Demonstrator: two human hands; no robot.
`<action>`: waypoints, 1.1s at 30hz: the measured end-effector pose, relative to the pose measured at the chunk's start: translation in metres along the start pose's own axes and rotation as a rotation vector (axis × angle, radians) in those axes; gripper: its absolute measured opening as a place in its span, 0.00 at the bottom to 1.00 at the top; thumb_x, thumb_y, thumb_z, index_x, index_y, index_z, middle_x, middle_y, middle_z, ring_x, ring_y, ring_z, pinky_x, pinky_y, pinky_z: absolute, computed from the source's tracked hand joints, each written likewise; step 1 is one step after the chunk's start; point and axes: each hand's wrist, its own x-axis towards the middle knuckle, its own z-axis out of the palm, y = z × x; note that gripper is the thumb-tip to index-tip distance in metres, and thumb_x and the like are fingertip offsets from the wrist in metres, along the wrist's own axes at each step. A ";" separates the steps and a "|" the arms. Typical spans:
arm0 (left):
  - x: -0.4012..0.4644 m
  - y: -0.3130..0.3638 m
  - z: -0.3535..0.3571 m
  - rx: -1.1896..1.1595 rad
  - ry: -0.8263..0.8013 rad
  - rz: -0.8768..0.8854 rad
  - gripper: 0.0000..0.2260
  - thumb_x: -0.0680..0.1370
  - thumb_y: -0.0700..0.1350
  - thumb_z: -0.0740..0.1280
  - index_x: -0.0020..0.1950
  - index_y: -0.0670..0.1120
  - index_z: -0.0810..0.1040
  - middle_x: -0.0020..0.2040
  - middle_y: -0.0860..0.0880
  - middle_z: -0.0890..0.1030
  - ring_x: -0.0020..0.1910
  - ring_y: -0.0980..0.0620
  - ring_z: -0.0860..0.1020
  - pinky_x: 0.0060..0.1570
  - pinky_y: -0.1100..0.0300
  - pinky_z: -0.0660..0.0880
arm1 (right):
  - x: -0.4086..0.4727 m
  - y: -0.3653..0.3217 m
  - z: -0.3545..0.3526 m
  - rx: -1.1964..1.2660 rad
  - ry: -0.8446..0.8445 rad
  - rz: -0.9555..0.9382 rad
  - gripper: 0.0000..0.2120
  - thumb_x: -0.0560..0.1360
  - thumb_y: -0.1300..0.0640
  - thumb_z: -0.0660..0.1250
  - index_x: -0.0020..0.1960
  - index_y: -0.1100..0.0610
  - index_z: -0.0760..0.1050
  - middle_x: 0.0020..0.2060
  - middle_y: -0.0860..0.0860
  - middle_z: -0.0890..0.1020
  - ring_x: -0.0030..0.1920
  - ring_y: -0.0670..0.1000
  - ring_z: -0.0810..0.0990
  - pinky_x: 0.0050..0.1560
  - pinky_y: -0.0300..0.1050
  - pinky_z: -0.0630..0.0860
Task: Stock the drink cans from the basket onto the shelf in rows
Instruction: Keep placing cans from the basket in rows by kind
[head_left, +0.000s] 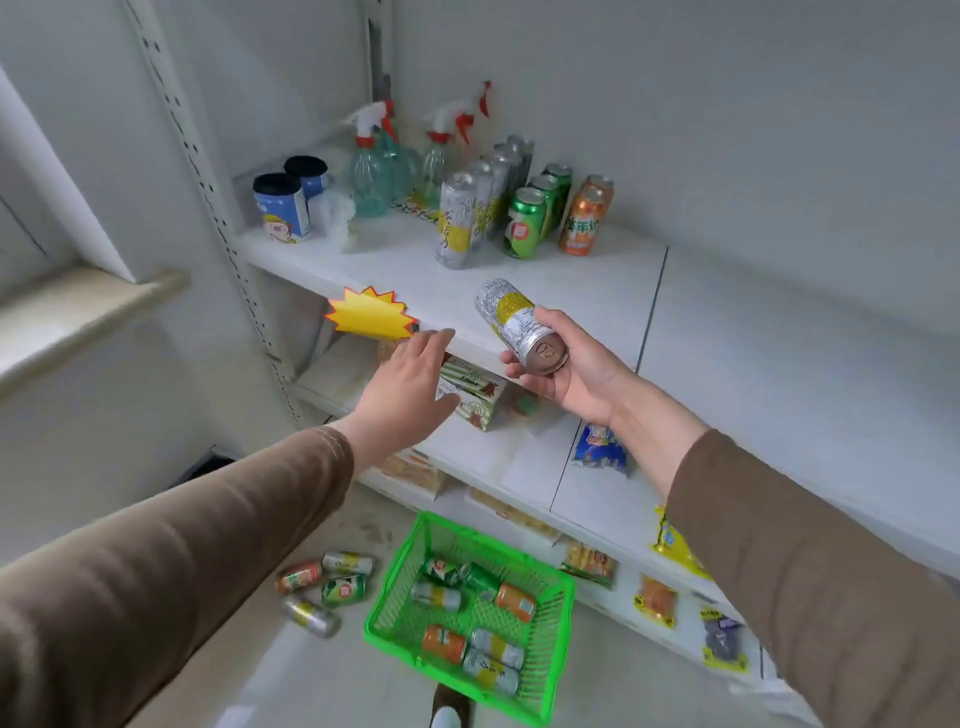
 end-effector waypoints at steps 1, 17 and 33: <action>0.011 0.000 -0.001 0.008 -0.009 0.006 0.34 0.75 0.48 0.71 0.77 0.44 0.59 0.72 0.44 0.66 0.70 0.42 0.65 0.68 0.49 0.66 | 0.008 -0.008 -0.002 -0.003 0.014 0.003 0.27 0.81 0.44 0.64 0.64 0.67 0.74 0.48 0.62 0.82 0.38 0.52 0.84 0.33 0.39 0.82; 0.130 -0.027 -0.010 0.132 -0.054 -0.073 0.36 0.76 0.51 0.69 0.78 0.46 0.55 0.73 0.45 0.64 0.70 0.43 0.65 0.67 0.49 0.68 | 0.128 -0.114 0.005 -1.403 0.467 -0.267 0.21 0.66 0.36 0.71 0.46 0.53 0.75 0.45 0.51 0.83 0.44 0.56 0.83 0.36 0.44 0.69; 0.169 -0.110 -0.028 0.073 -0.112 -0.053 0.37 0.76 0.51 0.70 0.79 0.48 0.53 0.75 0.46 0.63 0.72 0.45 0.64 0.69 0.50 0.68 | 0.201 -0.061 0.055 -1.018 0.561 -0.494 0.24 0.68 0.43 0.77 0.58 0.48 0.72 0.51 0.45 0.80 0.50 0.51 0.78 0.44 0.45 0.69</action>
